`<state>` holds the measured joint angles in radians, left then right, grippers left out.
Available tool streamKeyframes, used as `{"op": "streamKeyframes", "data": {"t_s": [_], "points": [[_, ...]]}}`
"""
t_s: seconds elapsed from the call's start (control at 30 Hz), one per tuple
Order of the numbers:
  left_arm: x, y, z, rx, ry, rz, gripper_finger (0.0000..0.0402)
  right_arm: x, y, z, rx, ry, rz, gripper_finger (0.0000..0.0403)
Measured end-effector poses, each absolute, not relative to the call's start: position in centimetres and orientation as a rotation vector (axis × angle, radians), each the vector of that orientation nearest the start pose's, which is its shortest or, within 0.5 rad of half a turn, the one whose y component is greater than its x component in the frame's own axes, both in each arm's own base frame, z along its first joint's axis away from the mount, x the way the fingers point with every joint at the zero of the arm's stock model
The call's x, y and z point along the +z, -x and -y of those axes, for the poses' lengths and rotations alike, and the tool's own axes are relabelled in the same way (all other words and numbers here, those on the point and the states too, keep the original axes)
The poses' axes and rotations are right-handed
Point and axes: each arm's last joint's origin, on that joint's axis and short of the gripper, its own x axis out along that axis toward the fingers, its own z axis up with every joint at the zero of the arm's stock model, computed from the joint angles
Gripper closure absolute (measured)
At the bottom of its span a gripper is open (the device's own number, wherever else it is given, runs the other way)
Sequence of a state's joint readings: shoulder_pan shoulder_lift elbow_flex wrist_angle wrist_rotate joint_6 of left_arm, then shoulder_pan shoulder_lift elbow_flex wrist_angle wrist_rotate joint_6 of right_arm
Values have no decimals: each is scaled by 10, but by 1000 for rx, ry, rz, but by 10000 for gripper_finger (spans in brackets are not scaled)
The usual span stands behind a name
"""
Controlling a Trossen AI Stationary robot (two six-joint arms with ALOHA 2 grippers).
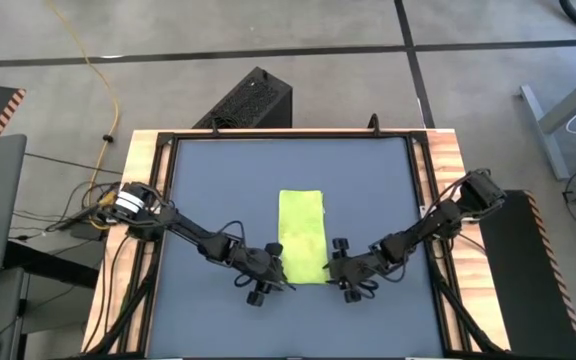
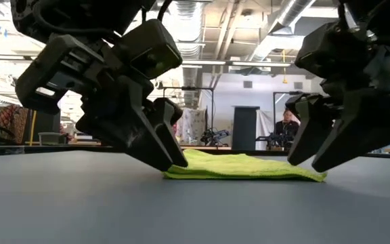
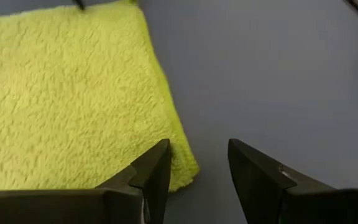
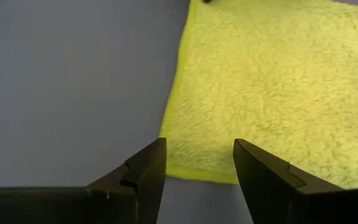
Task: Roll towel
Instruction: Roll the green towel
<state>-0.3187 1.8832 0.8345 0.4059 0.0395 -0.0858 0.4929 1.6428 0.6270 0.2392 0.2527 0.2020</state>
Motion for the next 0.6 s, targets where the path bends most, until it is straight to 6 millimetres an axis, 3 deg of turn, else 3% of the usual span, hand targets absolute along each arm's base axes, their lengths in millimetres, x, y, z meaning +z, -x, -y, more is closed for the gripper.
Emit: {"op": "streamKeyframes", "data": {"t_s": [0.4, 0.6], "points": [[108, -330, 107, -231, 23, -755, 253, 124, -258, -131, 172, 77, -723, 191], [101, -329, 104, -182, 123, -814, 274, 111, -261, -134, 171, 48, -738, 191]]}}
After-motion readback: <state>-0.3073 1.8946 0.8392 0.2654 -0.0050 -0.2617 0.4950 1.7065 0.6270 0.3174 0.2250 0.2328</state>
